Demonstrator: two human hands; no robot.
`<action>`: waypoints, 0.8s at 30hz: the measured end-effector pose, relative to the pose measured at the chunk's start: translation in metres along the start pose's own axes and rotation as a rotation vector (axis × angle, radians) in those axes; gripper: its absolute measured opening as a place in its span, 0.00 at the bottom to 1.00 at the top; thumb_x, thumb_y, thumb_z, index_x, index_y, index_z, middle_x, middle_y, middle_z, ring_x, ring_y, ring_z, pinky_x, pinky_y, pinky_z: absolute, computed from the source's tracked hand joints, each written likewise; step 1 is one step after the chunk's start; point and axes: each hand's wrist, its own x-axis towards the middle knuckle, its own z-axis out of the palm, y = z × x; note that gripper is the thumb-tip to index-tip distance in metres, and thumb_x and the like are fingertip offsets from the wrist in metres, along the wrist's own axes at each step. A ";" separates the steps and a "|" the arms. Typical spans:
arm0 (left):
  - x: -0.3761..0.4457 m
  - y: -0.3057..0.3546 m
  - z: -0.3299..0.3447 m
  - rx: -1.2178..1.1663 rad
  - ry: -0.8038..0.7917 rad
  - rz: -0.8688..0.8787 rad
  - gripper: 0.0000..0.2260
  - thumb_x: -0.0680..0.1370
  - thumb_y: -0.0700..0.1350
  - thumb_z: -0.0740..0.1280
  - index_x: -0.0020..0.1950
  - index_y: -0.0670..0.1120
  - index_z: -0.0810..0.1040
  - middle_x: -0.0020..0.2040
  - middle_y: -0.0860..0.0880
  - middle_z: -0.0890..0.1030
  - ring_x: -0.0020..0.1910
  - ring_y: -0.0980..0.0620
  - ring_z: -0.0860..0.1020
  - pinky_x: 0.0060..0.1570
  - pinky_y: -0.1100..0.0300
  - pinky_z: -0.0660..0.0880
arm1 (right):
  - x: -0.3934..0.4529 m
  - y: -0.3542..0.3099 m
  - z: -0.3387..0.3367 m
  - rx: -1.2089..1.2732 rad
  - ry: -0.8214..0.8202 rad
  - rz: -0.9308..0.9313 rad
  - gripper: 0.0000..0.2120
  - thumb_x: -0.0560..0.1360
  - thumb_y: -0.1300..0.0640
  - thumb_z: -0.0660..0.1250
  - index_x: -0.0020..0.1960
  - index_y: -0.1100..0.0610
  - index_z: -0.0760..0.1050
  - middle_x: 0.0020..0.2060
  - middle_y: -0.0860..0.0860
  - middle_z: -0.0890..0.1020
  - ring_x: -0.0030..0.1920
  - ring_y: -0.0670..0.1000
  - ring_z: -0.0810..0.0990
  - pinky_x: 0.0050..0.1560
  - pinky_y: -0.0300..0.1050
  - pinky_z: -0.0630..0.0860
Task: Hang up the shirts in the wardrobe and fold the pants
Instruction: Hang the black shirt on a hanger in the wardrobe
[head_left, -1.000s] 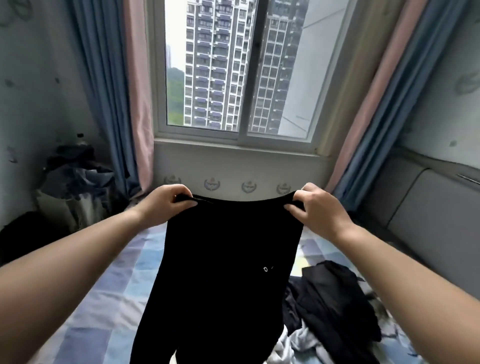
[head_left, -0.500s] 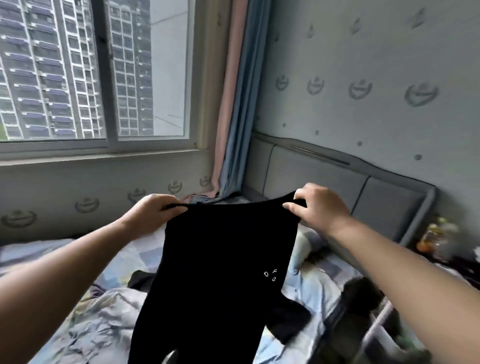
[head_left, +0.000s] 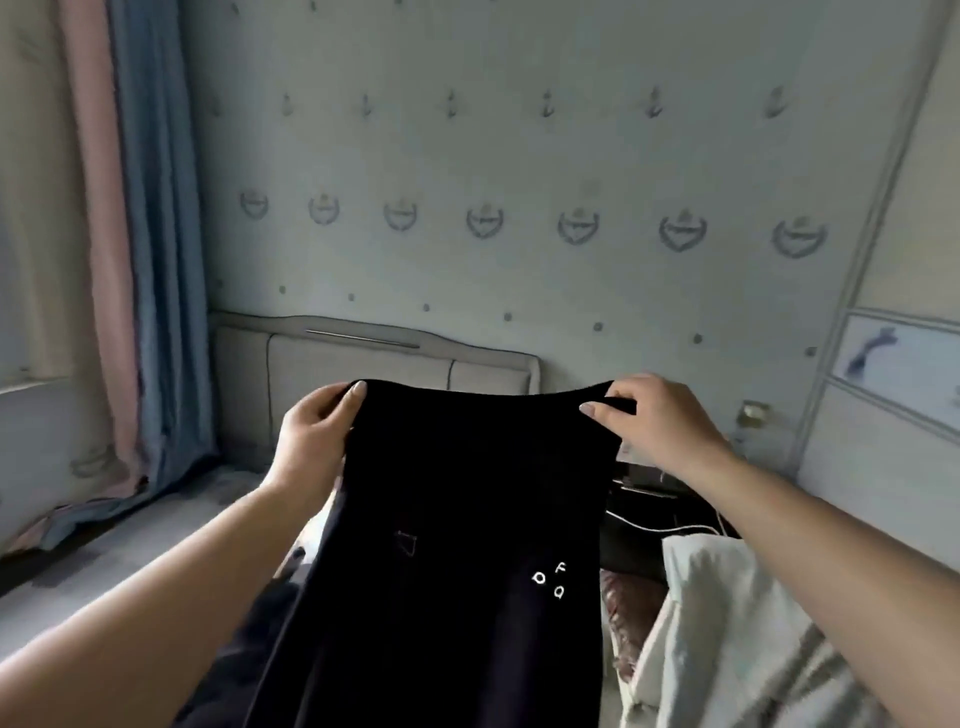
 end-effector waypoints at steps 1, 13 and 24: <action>0.004 -0.006 0.032 -0.032 -0.022 -0.003 0.06 0.77 0.50 0.69 0.46 0.50 0.84 0.38 0.52 0.84 0.35 0.57 0.81 0.34 0.66 0.76 | -0.002 0.021 -0.019 -0.022 0.014 0.020 0.16 0.73 0.44 0.68 0.31 0.44 0.67 0.35 0.48 0.74 0.39 0.51 0.75 0.38 0.44 0.64; -0.009 -0.062 0.385 -0.342 -0.383 -0.194 0.14 0.72 0.58 0.69 0.47 0.49 0.83 0.45 0.46 0.84 0.45 0.47 0.81 0.49 0.53 0.75 | -0.053 0.247 -0.214 -0.292 0.142 0.245 0.13 0.73 0.42 0.66 0.40 0.52 0.78 0.40 0.46 0.77 0.43 0.48 0.75 0.39 0.39 0.67; -0.034 -0.089 0.635 -0.719 -0.826 -0.415 0.09 0.71 0.47 0.70 0.47 0.47 0.86 0.45 0.48 0.85 0.41 0.53 0.84 0.38 0.63 0.79 | -0.117 0.376 -0.315 -0.614 0.236 0.563 0.09 0.73 0.43 0.66 0.39 0.47 0.77 0.37 0.45 0.75 0.39 0.46 0.74 0.40 0.43 0.67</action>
